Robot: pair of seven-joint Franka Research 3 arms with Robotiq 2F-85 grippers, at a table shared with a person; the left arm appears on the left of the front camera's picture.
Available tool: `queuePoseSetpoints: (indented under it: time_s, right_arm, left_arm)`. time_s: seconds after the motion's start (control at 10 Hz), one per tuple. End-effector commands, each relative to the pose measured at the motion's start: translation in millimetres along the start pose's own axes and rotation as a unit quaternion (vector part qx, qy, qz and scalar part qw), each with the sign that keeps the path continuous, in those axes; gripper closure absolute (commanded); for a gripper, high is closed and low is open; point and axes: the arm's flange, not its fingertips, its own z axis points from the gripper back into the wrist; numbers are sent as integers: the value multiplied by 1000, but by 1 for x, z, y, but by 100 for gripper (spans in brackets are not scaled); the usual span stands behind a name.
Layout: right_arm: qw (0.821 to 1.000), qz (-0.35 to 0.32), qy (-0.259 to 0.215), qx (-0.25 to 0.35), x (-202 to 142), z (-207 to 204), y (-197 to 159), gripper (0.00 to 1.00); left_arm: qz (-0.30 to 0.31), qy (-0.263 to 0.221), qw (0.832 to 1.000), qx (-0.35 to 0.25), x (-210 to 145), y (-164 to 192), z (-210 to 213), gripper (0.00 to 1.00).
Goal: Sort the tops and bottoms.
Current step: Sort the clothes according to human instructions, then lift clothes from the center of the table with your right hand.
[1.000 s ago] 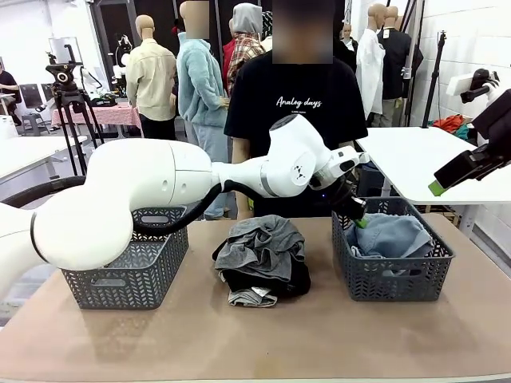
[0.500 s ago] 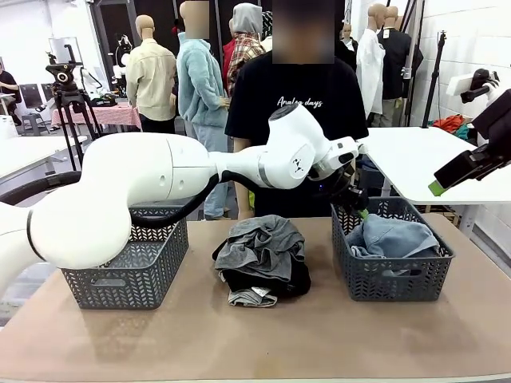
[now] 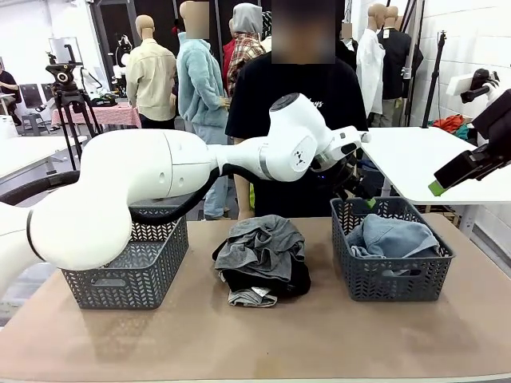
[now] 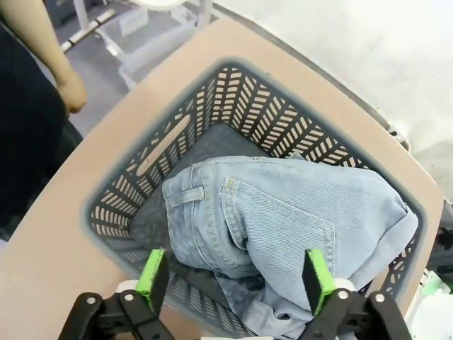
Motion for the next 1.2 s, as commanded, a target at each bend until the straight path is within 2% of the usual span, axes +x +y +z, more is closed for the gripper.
queuePoseSetpoints:
  time_s: [0.0,1.1]
  right_arm:
    - [1000,4,5,-5,-1,-1,-1,0]
    - [1000,4,5,-5,-1,-1,-1,0]
  left_arm:
    - [2,5,1000,-2,-3,1,-3,0]
    - [2,5,1000,-2,-3,1,-3,0]
